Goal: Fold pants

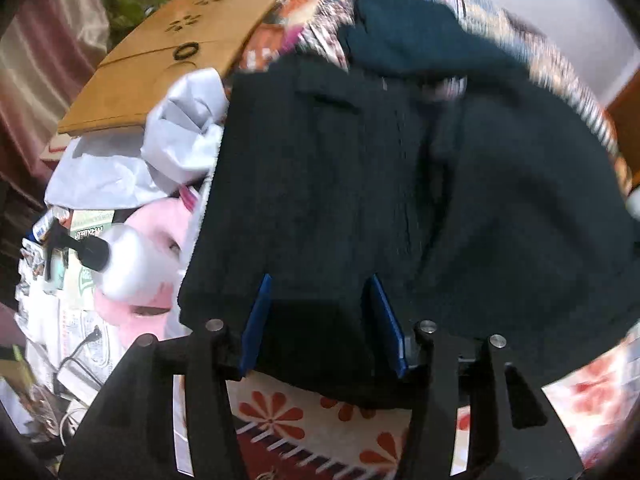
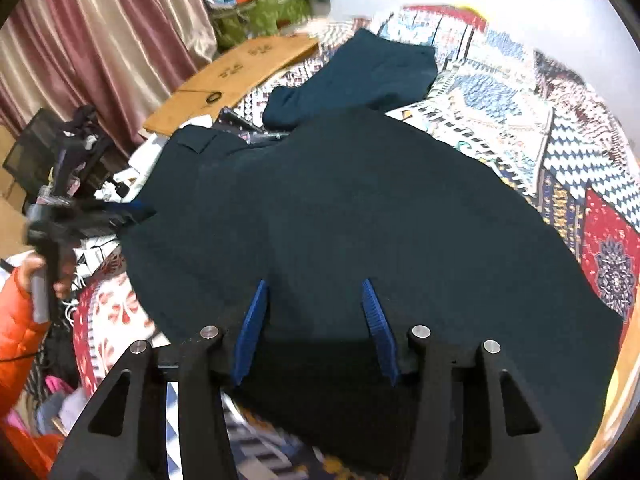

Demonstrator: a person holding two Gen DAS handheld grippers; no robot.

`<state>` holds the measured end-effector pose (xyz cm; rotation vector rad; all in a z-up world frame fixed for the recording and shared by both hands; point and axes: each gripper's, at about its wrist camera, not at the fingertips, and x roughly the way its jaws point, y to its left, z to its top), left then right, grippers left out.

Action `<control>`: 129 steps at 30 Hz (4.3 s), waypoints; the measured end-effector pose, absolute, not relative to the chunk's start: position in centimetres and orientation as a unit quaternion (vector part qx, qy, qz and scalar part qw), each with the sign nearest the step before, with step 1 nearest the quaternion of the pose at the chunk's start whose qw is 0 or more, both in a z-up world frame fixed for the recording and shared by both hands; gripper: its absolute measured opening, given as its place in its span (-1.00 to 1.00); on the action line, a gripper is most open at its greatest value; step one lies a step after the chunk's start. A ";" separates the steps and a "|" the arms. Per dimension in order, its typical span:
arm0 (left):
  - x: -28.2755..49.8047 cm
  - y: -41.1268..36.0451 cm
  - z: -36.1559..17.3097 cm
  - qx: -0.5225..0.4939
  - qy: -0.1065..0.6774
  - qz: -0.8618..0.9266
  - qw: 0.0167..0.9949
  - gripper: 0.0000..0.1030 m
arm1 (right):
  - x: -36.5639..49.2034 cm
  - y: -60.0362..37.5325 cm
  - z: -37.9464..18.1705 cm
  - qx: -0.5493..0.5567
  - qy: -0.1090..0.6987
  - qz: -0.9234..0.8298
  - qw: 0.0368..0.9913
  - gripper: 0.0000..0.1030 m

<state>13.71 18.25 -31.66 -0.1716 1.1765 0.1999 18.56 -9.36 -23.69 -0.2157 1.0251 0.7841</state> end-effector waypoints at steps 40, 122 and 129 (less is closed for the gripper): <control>24.7 17.4 -33.1 0.020 0.559 0.155 0.814 0.88 | 26.1 -36.3 -31.1 0.124 0.525 0.108 0.835 -0.13; 25.5 -5.6 -18.8 0.027 0.445 -0.107 0.889 0.88 | 19.0 -37.3 -18.0 0.231 0.317 0.126 0.911 -0.82; 22.3 -1.7 -15.7 0.009 0.400 -0.079 0.913 0.90 | 19.4 -32.6 -12.8 0.205 0.278 0.181 0.921 -0.82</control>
